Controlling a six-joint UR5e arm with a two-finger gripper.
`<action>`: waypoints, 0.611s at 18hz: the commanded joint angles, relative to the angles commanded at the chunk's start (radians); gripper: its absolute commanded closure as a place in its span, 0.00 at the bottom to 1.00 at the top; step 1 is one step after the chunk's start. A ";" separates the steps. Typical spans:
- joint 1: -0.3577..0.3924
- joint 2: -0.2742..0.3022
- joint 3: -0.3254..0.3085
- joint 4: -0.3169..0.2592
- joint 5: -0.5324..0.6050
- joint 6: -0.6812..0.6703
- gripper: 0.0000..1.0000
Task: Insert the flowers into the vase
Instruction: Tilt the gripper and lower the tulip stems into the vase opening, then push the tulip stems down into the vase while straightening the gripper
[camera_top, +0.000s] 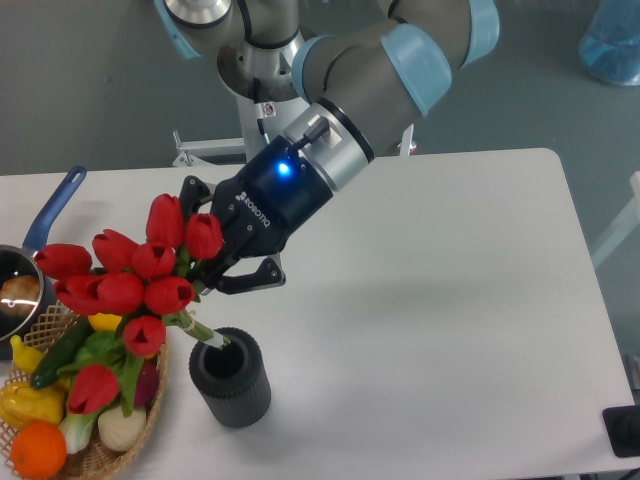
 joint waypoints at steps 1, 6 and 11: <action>0.002 -0.002 0.000 0.000 -0.005 0.003 0.85; 0.008 -0.003 -0.003 -0.002 -0.014 -0.010 0.85; 0.008 0.006 -0.035 -0.002 -0.015 -0.015 0.84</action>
